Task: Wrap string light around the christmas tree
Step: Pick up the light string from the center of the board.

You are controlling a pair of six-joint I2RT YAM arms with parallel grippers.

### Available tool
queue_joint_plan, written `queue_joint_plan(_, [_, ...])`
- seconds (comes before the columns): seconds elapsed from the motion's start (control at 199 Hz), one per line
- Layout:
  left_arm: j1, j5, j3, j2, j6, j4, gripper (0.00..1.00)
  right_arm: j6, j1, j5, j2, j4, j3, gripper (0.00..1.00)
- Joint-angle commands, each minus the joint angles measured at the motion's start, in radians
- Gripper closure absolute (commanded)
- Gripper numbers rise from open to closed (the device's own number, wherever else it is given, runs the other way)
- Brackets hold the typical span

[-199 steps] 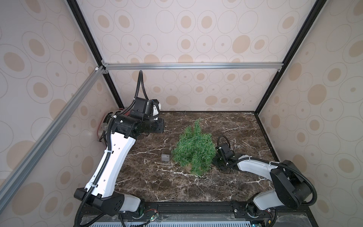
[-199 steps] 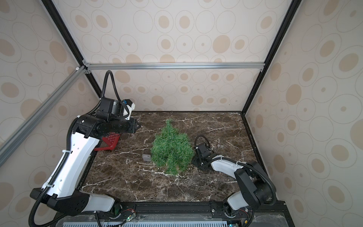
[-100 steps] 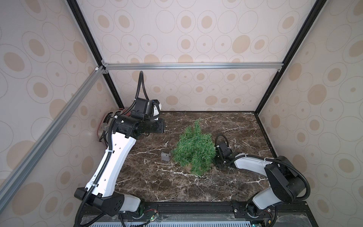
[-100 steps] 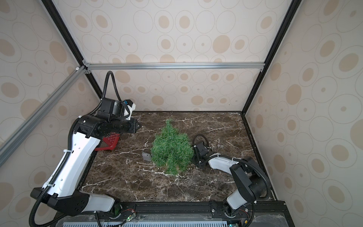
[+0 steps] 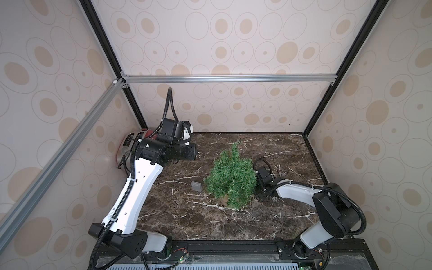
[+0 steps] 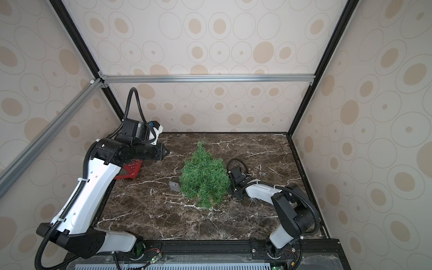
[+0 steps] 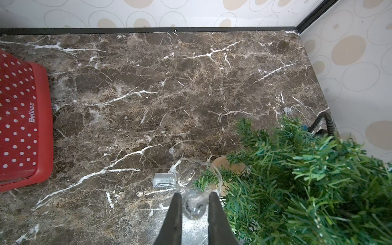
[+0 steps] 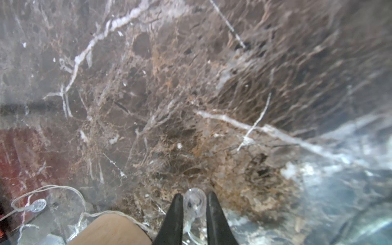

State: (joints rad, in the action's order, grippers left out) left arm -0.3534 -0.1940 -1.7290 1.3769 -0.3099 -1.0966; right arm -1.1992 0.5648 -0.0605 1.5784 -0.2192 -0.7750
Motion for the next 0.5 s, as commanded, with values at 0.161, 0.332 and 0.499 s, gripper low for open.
queue_joint_plan(0.161, [0.002, -0.053, 0.058, -0.056, -0.021, 0.009, 0.98, -0.034, 0.007, -0.057, 0.066, -0.143, -0.033, 0.79])
queue_joint_plan(0.332, [0.003, -0.059, 0.13, -0.094, -0.037, 0.037, 0.98, -0.045, 0.008, -0.055, 0.087, -0.13, -0.035, 0.77])
queue_joint_plan(0.499, [0.002, -0.059, 0.134, -0.102, -0.038, 0.037, 0.98, -0.048, 0.008, -0.055, 0.093, -0.126, -0.035, 0.78])
